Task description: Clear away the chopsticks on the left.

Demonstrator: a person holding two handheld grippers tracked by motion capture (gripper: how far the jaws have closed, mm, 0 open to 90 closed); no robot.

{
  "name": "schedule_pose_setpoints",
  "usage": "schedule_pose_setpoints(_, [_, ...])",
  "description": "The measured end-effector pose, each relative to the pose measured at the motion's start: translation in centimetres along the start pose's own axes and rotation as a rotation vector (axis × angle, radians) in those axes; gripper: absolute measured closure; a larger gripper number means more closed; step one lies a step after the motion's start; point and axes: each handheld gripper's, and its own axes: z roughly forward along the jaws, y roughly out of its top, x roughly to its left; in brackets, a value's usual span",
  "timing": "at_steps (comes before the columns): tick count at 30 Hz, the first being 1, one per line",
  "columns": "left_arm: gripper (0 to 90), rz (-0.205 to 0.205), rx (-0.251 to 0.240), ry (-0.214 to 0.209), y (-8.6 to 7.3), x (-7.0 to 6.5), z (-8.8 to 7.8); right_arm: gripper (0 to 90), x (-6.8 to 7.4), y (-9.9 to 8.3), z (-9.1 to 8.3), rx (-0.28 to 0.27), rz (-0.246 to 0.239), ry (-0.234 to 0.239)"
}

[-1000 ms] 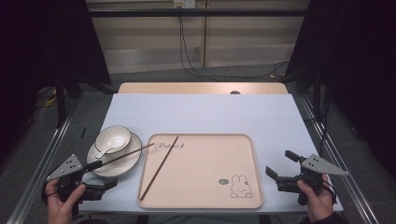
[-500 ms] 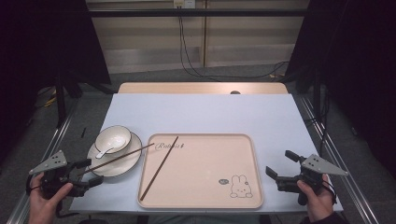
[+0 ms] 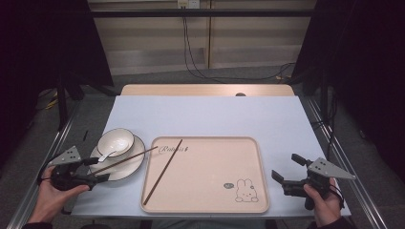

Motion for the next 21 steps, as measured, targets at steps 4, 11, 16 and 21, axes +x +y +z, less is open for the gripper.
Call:
schedule_pose_setpoints(4, [35.7,0.011,-0.003,0.03,0.3,0.1,0.2,2.5,0.0,0.0,0.0,-0.001,0.004,-0.002])
schedule_pose_setpoints(11, [61.4,0.023,0.067,-0.015,1.0,0.4,1.1,2.5,0.0,0.0,0.0,0.001,0.005,0.002])
schedule_pose_setpoints(16, [70.7,0.024,0.079,-0.025,1.2,0.4,1.4,2.5,0.0,0.0,0.0,0.0,0.002,-0.001])
schedule_pose_setpoints(21, [72.2,0.003,0.114,-0.039,1.4,0.3,1.9,2.5,0.0,0.0,0.0,0.0,0.002,0.001])
